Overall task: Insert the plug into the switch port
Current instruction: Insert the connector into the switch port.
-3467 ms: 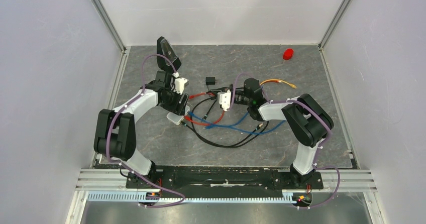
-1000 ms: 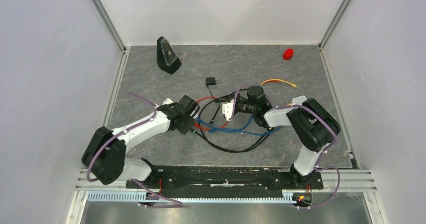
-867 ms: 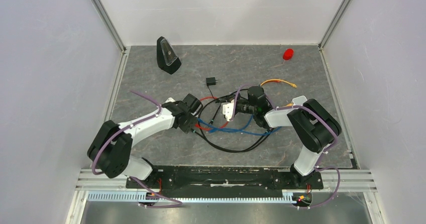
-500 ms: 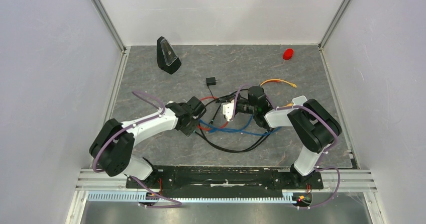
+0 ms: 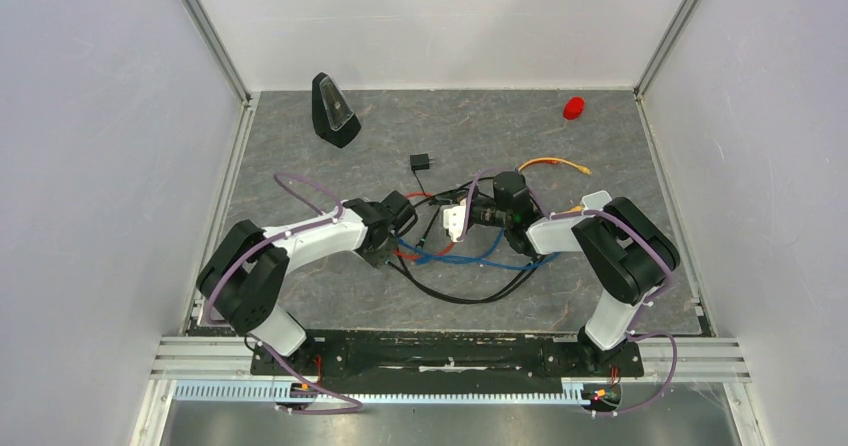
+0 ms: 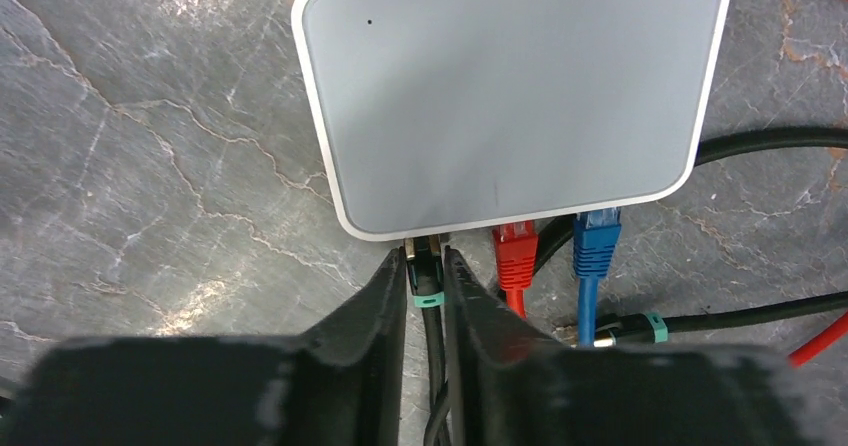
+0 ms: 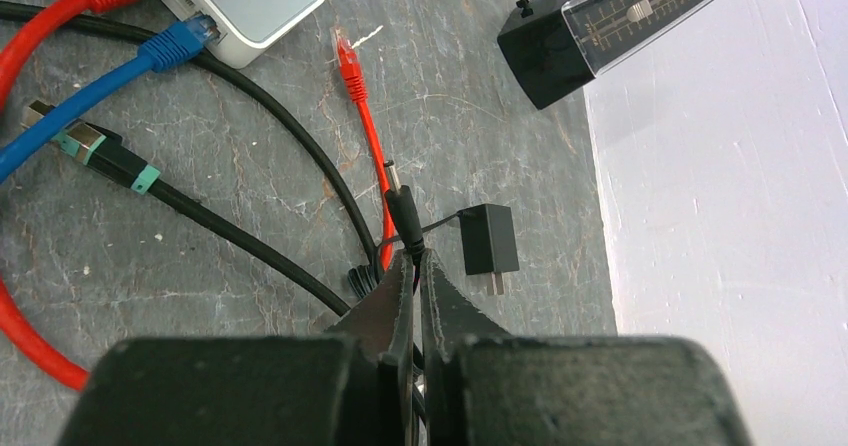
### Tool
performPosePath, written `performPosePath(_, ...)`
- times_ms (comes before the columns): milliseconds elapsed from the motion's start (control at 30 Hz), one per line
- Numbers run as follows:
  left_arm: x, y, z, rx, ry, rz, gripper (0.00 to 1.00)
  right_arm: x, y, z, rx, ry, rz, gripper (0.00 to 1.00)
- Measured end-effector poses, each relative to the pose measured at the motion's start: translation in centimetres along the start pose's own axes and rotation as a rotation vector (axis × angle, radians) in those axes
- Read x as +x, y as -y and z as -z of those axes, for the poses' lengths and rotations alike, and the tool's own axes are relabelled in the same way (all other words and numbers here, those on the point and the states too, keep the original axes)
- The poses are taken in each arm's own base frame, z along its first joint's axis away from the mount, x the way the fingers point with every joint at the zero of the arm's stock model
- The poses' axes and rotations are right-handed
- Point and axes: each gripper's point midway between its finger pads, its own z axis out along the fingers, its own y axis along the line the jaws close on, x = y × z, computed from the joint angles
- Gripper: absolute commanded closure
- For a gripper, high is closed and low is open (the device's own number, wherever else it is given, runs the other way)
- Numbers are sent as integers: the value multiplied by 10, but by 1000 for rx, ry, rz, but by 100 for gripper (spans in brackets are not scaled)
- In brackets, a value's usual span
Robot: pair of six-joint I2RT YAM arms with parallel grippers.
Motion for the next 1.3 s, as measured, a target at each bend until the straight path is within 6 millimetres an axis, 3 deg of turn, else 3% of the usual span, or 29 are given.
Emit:
performPosePath(133,0,-4,-2,-10,6,-4,98,0,-2,0,-9,1,-4,100)
performPosePath(333,-12,-16,-1,9,63,-71,98,0,-7,-5,-38,8,-10,100)
performPosePath(767,-36,-20,8,180,178,-516,98,11,-9,-38,-119,-30,40,100)
performPosePath(1100,-64,-1,-4,278,146,-636,98,28,-18,-58,-151,-95,21,100)
performPosePath(1300,-73,8,-7,344,129,-682,98,26,-30,-72,-185,-116,4,100)
